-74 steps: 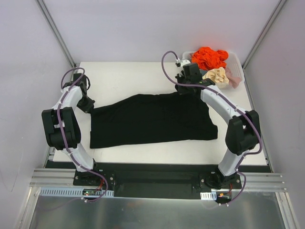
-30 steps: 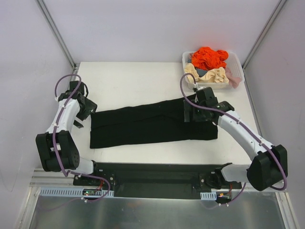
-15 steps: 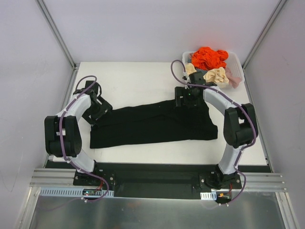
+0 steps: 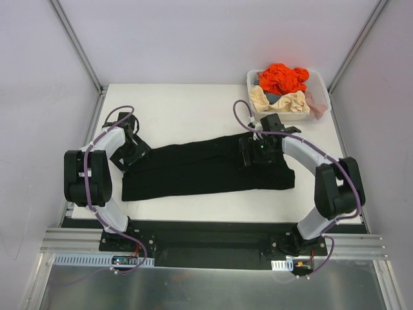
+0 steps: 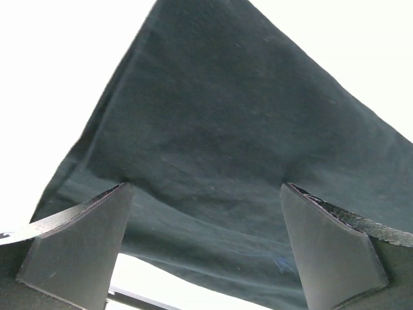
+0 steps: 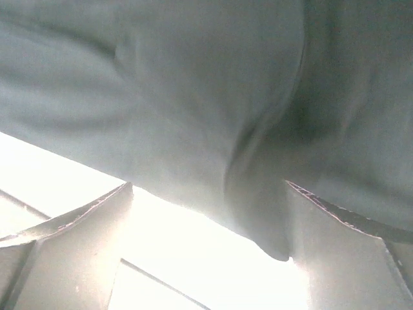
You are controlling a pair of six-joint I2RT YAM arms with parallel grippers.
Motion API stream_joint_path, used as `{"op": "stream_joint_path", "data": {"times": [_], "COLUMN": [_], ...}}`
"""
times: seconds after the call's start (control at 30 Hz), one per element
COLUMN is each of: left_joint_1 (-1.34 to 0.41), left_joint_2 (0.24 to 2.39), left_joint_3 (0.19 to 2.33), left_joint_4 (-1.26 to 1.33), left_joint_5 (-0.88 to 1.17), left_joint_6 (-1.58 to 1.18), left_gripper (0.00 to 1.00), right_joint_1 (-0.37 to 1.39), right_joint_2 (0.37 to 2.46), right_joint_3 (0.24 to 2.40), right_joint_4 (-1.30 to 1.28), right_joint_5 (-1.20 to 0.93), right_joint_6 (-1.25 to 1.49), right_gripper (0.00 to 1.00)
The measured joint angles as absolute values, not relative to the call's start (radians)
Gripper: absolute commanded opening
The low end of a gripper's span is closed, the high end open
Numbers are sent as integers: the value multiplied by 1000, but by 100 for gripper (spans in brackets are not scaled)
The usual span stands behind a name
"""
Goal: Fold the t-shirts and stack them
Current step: Fold the tshirt
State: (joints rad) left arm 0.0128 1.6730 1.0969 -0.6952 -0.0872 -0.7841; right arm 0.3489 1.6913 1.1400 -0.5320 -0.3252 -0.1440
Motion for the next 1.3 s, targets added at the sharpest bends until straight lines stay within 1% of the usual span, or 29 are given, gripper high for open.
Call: {"op": "stream_joint_path", "data": {"times": [0.17, 0.3, 0.43, 0.53, 0.73, 0.93, 1.1, 1.3], "left_joint_1": [13, 13, 13, 13, 13, 13, 13, 13], "left_joint_2": [1691, 1702, 1712, 1717, 1717, 1717, 1717, 1716], "left_joint_3": [1097, 1102, 1115, 1118, 1118, 1118, 1118, 1118], "left_joint_4": [-708, -724, -731, -732, -734, -738, -738, -739], "left_joint_5": [-146, -177, -194, -195, -196, -196, -196, -196], "left_joint_6": [-768, -765, -761, -757, -754, -750, -748, -747], "left_gripper": [99, 99, 99, 99, 99, 99, 99, 99], "right_joint_1": [350, 350, 350, 351, 352, 352, 351, 348], "right_joint_2": [1500, 1413, 1359, 1354, 1462, 1713, 1865, 1912], "right_joint_3": [1011, 955, 957, 1010, 1185, 1345, 1412, 1414], "right_joint_4": [-592, -653, -689, -692, -639, -578, -564, -564], "right_joint_5": [-319, -318, -317, -312, -306, -269, -258, -256], "right_joint_6": [-141, -134, -128, -120, -116, -105, -105, -105], "right_gripper": [97, 97, 97, 97, 97, 97, 97, 97]}}
